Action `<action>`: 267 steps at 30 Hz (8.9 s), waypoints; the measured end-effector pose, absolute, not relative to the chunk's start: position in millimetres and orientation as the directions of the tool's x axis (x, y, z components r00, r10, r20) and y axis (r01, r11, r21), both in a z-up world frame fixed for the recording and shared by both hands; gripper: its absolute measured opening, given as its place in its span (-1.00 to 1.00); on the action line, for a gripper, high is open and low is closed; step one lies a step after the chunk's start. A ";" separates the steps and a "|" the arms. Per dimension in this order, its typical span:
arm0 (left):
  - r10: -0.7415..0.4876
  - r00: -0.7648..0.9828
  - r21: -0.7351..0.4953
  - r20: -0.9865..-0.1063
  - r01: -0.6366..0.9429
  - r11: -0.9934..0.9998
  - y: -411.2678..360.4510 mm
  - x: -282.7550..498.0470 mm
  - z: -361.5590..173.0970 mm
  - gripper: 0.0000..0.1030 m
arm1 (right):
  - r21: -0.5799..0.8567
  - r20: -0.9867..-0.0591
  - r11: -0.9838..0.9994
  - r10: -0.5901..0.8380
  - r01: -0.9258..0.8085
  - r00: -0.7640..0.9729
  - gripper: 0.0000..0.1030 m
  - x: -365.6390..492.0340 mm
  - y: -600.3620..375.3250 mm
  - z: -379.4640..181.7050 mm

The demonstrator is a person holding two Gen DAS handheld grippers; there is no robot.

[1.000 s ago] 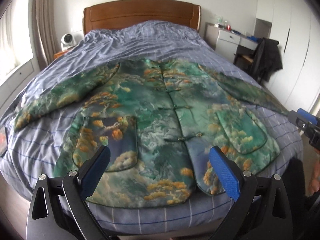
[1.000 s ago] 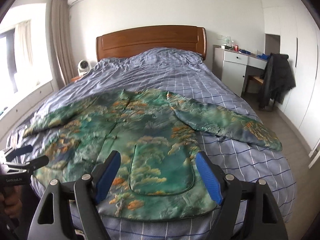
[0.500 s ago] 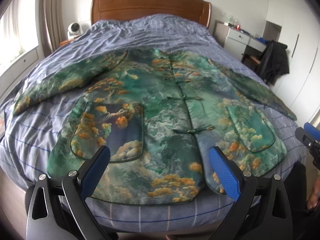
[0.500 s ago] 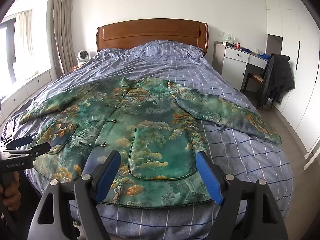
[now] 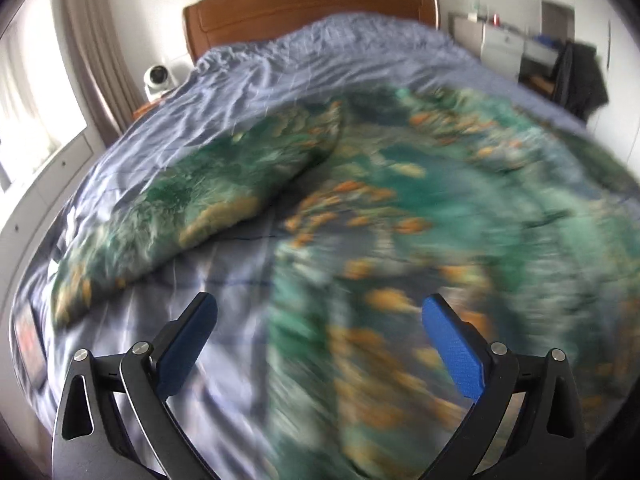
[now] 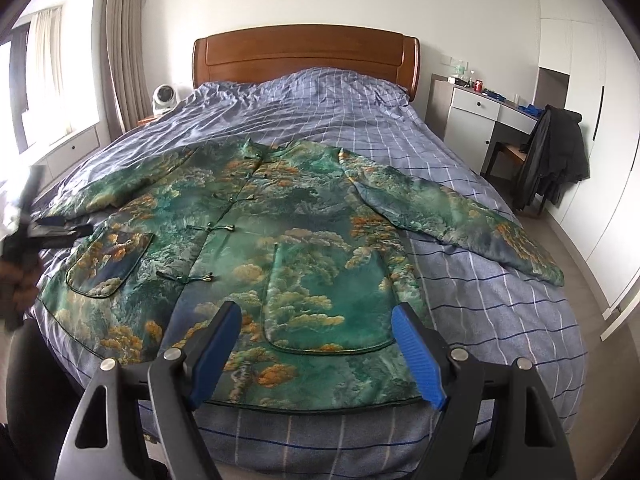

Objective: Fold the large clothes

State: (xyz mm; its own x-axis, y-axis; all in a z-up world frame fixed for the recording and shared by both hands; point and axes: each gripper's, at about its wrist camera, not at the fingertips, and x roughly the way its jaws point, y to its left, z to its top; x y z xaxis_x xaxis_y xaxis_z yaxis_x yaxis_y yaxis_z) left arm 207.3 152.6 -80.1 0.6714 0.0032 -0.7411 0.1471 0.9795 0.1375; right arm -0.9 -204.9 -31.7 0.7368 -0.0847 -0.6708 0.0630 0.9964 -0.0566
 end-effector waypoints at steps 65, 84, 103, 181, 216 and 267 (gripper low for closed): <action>-0.135 0.581 0.005 -0.803 0.233 0.973 128.5 300.6 -146.1 0.99 | 0.027 -0.643 0.964 -0.185 0.264 0.743 0.54 36.2 -226.7 -36.5; -0.123 0.710 0.030 -0.694 0.199 0.980 93.6 172.9 -34.5 0.99 | 0.034 -0.573 0.935 -0.271 0.353 0.773 0.56 -0.8 -304.2 -26.3; -0.330 0.723 -0.110 -0.606 0.335 0.936 20.8 57.0 13.1 0.99 | 0.534 -0.668 0.611 -0.119 0.585 0.735 0.57 42.6 -578.3 -112.7; -0.585 0.295 -0.541 -0.756 0.223 0.811 -102.2 264.6 -71.4 -0.85 | 0.289 -0.565 0.957 0.165 0.007 0.809 0.44 18.3 -292.9 -71.4; -0.359 0.482 -0.290 -0.799 0.214 0.933 -33.7 325.8 -117.2 -0.61 | 0.211 -0.816 0.977 0.170 0.011 0.552 -0.77 397.3 -339.6 -155.5; 0.028 0.658 0.014 -0.752 -0.027 1.000 83.7 130.7 -74.7 0.88 | 0.167 -0.663 0.960 0.277 -0.223 0.695 0.20 23.1 -151.1 -79.3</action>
